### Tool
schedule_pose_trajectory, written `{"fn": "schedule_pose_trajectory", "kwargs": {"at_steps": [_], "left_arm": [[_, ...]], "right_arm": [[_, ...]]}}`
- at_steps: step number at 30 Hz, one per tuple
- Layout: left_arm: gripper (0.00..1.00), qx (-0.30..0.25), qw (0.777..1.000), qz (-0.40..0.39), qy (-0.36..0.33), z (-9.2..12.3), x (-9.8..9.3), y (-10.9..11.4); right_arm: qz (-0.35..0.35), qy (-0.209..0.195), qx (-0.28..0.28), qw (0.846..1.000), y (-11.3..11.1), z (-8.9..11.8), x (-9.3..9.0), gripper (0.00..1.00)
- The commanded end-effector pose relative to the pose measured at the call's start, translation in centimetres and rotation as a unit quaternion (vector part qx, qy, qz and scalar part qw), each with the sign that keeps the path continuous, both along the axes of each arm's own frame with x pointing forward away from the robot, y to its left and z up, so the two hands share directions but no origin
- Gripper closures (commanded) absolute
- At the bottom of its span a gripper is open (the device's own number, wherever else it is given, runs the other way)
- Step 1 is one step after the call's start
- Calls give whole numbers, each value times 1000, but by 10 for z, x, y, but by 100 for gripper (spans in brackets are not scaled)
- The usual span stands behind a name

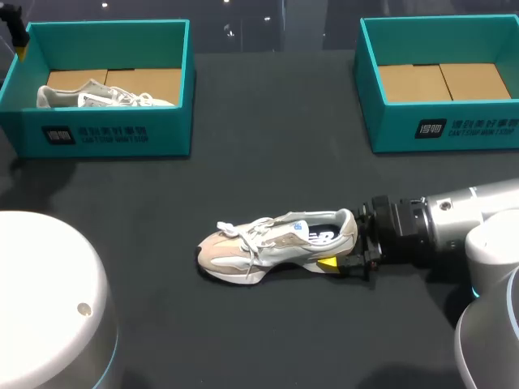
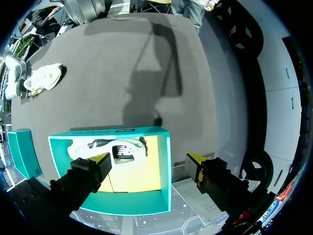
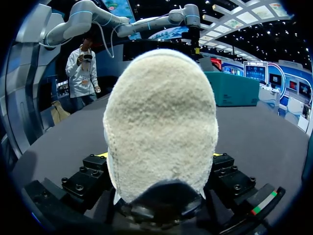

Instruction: Take the shoe out of the shoebox, open the shoe tongue, remove and reinsert the insole, then place the shoe into the shoebox

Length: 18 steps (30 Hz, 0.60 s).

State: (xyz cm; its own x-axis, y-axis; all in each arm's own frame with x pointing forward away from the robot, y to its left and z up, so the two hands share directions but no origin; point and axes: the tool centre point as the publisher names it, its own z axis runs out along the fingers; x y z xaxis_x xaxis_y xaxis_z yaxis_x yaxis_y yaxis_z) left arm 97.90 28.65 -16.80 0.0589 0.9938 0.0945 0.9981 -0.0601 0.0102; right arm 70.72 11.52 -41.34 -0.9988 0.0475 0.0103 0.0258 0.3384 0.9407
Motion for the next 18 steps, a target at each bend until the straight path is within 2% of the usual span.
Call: {"fn": "schedule_pose_trajectory", "kwargs": {"at_steps": [1, 18], "left_arm": [[0, 1, 1000, 0, 0, 1, 0, 0], [0, 1, 1000, 0, 0, 1, 0, 0]], "right_arm": [[-2, 0, -2, 1000, 0, 0, -2, 100], [3, 2, -2, 1000, -1, 0, -2, 100]]}}
